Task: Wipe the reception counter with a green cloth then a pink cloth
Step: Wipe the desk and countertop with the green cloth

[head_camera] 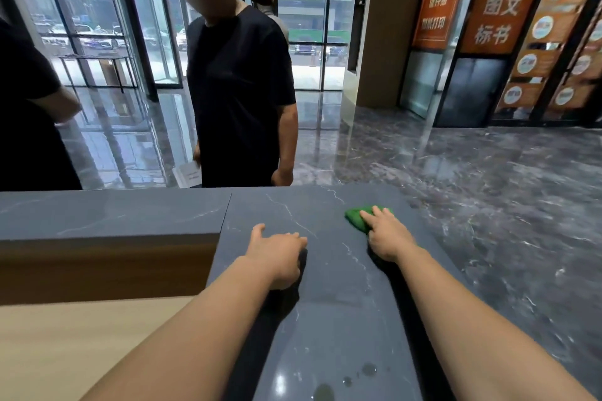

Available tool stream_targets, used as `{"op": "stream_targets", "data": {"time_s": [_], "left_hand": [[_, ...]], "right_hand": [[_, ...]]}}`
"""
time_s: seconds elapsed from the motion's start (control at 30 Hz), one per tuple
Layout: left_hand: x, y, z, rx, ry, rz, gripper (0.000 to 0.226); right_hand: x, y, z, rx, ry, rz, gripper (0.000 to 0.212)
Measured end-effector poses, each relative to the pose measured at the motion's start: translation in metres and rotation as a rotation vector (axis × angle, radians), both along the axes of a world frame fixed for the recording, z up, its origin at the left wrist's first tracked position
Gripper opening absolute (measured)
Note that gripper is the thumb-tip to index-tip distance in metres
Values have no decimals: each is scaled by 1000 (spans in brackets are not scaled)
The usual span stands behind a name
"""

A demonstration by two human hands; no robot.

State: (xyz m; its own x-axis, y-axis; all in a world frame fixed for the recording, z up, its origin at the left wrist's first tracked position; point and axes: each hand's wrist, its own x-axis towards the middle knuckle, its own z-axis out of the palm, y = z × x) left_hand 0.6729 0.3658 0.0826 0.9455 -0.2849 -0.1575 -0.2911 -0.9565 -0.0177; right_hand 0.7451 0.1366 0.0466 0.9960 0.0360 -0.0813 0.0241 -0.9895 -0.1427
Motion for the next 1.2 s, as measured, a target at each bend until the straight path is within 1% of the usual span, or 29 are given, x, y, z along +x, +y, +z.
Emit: {"op": "stream_targets", "data": {"time_s": [0.07, 0.13, 0.2, 0.23, 0.3, 0.37, 0.43, 0.5, 0.57, 0.8, 0.87, 0.97, 1.03, 1.1, 1.2], "left_hand": [[2, -9, 0, -14, 13, 10, 46], [4, -14, 0, -31, 21, 22, 47], [6, -16, -1, -38, 24, 30, 46], [7, -17, -3, -34, 27, 32, 43], [10, -23, -7, -9, 33, 32, 37], [14, -28, -11, 40, 22, 21, 38], [19, -31, -13, 94, 3, 5, 40], [24, -33, -13, 121, 6, -1, 39], [26, -32, -13, 139, 21, 2, 39], [25, -30, -16, 192, 29, -3, 42], [26, -28, -17, 193, 34, -8, 45], [27, -27, -18, 193, 42, -16, 52], [27, -26, -16, 192, 49, -14, 56], [28, -26, -14, 203, 59, -10, 58], [28, -27, -13, 208, 68, 0, 59]], "right_hand": [[7, -19, 0, -1, -13, -102, 61], [10, -16, 0, -4, -27, -172, 57], [11, 4, 0, -22, -54, -160, 54], [12, 16, -1, -29, -71, -103, 53], [16, 41, -5, -32, -91, 78, 52], [20, 62, -7, -19, -63, 244, 59], [28, 67, -3, 8, -39, 332, 62], [43, 55, 0, 40, -30, 344, 62], [62, 36, 0, 53, -24, 281, 62], [119, -42, -3, 18, -27, -65, 65], [126, -45, -1, 10, -13, -141, 60], [123, -25, 1, -28, -27, -205, 50], [119, 3, 0, -47, -63, -124, 48], [115, 40, 0, -44, -88, 36, 48], [108, 86, 0, -20, -81, 243, 53]]}}
